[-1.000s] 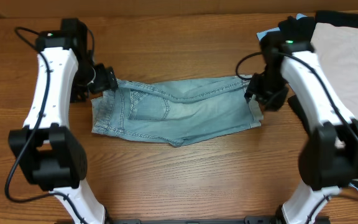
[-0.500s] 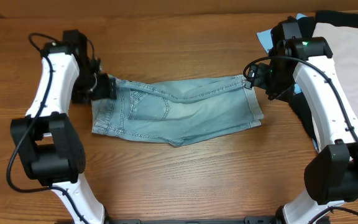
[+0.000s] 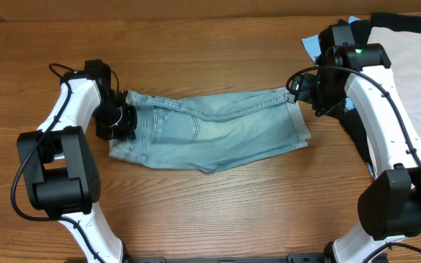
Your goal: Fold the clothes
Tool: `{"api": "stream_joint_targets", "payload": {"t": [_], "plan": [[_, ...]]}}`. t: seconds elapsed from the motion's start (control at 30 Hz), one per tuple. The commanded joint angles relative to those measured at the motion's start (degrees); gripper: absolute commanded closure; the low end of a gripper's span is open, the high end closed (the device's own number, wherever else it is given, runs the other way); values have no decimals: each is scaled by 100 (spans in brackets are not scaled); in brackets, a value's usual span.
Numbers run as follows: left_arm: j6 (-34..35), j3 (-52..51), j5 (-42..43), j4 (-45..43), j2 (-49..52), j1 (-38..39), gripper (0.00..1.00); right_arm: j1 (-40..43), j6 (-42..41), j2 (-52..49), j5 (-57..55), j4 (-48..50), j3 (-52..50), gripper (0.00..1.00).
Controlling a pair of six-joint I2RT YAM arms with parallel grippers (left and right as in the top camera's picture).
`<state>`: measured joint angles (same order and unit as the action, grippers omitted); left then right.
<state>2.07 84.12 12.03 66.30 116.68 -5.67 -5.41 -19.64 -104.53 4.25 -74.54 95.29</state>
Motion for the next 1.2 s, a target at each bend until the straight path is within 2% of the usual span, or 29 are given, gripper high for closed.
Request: {"api": "stream_joint_targets", "payload": {"t": [0.0,0.03,0.1,0.23,0.33,0.37,0.43,0.47,0.7,0.9,1.0,1.1,1.17], "plan": [[380,581,-24,979,20,-55,96,-52,20,13,264,153,35,14],[597,841,-216,1447,15,-70,96,-101,22,-4,352,236,35,14],[684,975,-481,1810,9,-61,96,-225,20,-76,350,369,28,17],[699,782,-758,1755,11,-28,96,-542,20,-361,326,861,-103,32],[868,575,-763,1499,11,-26,96,-691,17,-785,264,1174,-131,57],[966,450,-778,1320,11,-26,96,-708,17,-1014,271,1274,-131,73],[1088,225,-804,1051,11,-26,96,-713,20,-1285,269,1307,-131,91],[1222,35,-804,837,11,-26,96,-713,22,-1488,269,1316,-131,96],[1904,-1213,-802,-608,11,-26,96,-739,63,-1932,264,1888,-131,96],[2094,-1788,-800,-1346,11,-28,96,-739,164,-2092,267,2719,-131,95],[2094,-1934,-802,-1545,11,-26,96,-739,210,-2092,369,3307,-107,92],[2094,-1954,-802,-1624,11,-28,96,-739,210,-2092,1021,4124,-46,88],[2096,-1954,-802,-1648,11,-28,96,-739,205,-2092,1338,4339,31,81]]}}
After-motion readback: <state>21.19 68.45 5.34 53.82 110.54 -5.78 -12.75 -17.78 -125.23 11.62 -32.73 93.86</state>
